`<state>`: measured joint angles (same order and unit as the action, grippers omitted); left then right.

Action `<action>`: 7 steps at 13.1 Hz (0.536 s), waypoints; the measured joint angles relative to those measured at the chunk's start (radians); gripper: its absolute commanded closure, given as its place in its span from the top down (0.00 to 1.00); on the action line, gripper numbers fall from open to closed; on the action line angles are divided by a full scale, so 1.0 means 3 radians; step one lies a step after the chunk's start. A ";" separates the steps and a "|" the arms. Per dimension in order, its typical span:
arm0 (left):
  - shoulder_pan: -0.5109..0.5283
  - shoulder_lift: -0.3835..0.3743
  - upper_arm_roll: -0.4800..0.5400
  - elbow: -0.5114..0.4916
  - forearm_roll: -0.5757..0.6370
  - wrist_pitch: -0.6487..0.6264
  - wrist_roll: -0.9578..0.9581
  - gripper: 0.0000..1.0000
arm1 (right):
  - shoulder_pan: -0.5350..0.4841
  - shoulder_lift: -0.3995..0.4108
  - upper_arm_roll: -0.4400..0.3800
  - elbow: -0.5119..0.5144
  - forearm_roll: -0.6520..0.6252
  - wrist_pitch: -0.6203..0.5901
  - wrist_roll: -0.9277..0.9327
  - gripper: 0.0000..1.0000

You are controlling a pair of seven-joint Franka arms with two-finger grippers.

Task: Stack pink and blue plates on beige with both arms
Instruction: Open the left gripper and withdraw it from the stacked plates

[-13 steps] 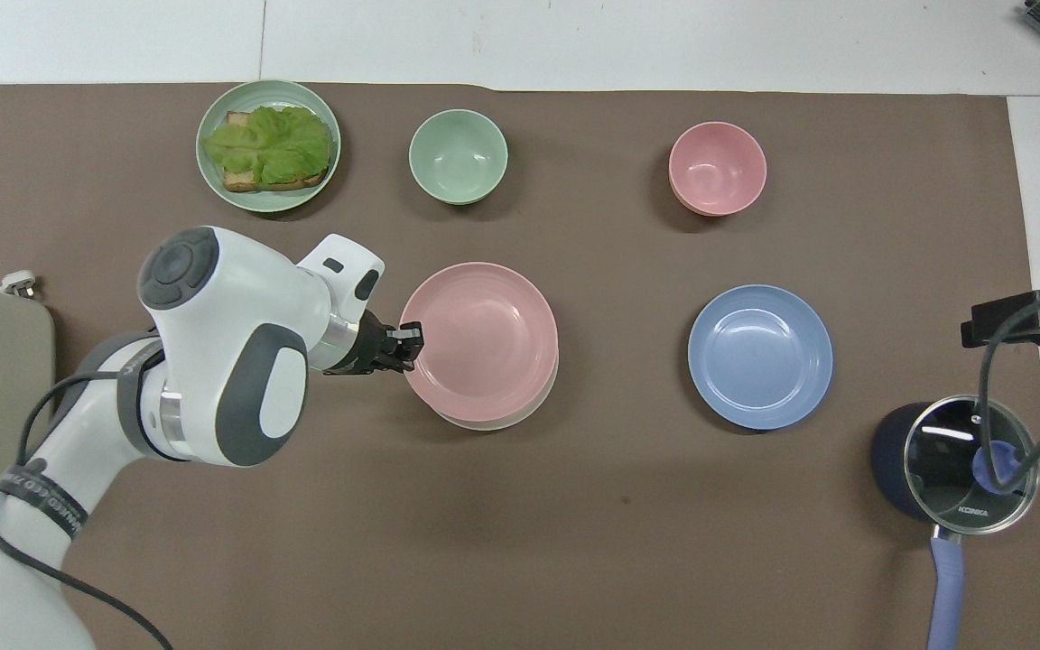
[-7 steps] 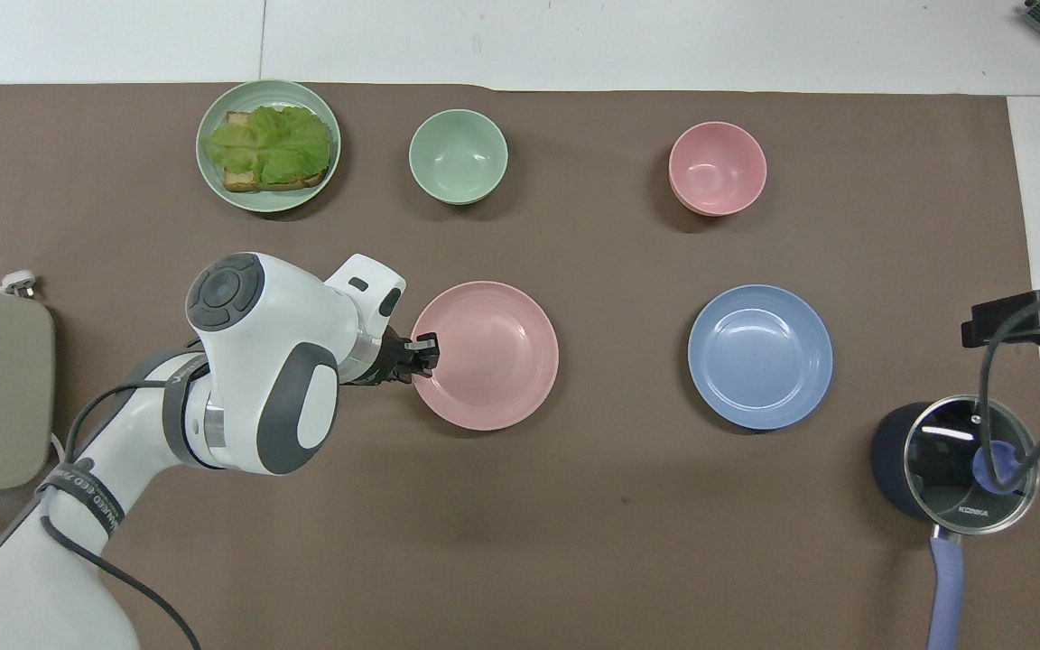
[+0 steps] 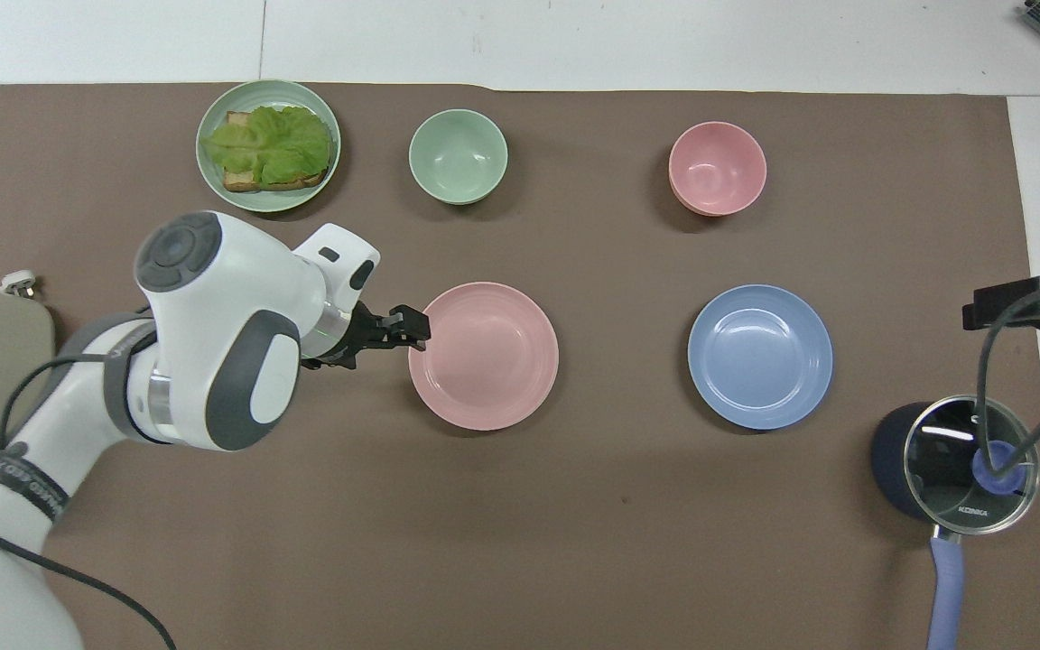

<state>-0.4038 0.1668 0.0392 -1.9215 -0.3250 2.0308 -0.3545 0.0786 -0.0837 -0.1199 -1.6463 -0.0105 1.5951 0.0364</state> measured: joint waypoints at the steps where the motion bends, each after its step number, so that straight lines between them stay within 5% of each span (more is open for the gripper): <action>1: 0.0147 -0.0049 0.0018 0.0139 0.0049 -0.0230 0.0054 1.00 | 0.0000 0.0000 0.0000 -0.0029 0.0000 0.0023 0.0000 1.00; 5: 0.0641 -0.0224 0.0042 0.0698 0.0488 -0.1046 0.0249 1.00 | -0.0003 -0.0014 0.0000 -0.0140 0.0000 0.0041 -0.0006 1.00; 7: 0.0733 -0.0246 0.0048 0.0930 0.0729 -0.1299 0.0495 1.00 | -0.0020 0.0006 0.0000 -0.0375 0.0010 0.0408 -0.0104 1.00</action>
<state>-0.1838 0.0930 0.0536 -1.6424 -0.1062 1.6412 -0.2061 0.0725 -0.0819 -0.1199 -1.7587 -0.0077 1.7176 0.0053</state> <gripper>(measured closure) 0.000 0.000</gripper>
